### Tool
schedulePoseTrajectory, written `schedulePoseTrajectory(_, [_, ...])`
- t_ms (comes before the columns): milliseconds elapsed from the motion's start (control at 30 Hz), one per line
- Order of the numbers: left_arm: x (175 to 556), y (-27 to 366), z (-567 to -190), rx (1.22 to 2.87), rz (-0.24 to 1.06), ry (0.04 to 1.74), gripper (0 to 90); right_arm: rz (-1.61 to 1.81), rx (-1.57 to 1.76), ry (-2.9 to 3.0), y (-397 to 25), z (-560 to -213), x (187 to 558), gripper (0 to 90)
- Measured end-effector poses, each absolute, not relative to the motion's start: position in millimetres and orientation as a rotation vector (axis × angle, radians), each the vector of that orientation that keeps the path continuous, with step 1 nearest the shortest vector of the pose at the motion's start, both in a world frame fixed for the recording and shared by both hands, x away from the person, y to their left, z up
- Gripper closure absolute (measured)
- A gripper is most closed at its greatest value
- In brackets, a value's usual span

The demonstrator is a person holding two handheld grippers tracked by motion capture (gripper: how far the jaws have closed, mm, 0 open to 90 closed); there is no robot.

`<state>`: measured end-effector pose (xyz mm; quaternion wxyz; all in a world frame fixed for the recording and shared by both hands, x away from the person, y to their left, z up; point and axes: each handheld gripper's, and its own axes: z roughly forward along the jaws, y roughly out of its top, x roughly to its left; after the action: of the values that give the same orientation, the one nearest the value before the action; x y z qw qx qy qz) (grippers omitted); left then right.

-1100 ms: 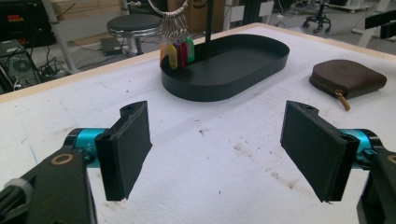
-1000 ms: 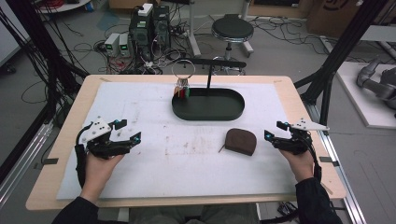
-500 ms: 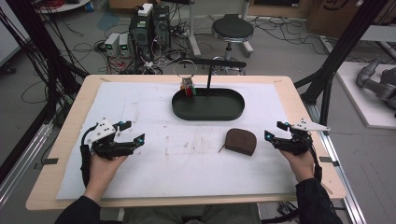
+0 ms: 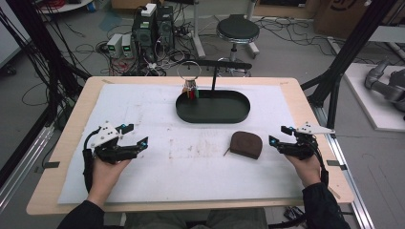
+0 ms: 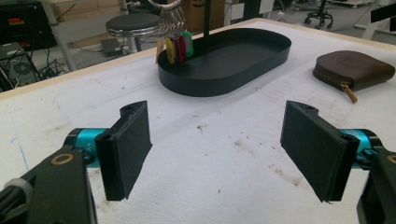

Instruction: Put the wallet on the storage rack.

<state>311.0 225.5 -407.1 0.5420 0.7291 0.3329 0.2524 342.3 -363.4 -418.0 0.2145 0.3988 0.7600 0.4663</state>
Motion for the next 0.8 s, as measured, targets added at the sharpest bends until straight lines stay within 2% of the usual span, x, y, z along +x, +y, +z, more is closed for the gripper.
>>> schedulePoseTrajectory(233, [313.1,224.9,-410.4,1.744,0.592,0.798,24.3,1.274,1.094,2.181,-356.7,-422.7,345.1,39.0])
schedulePoseTrajectory(800, [313.8,219.5,-411.7,1.769,0.591,0.783,24.7,1.279,1.327,2.299,-337.8,-440.9,370.2,52.4])
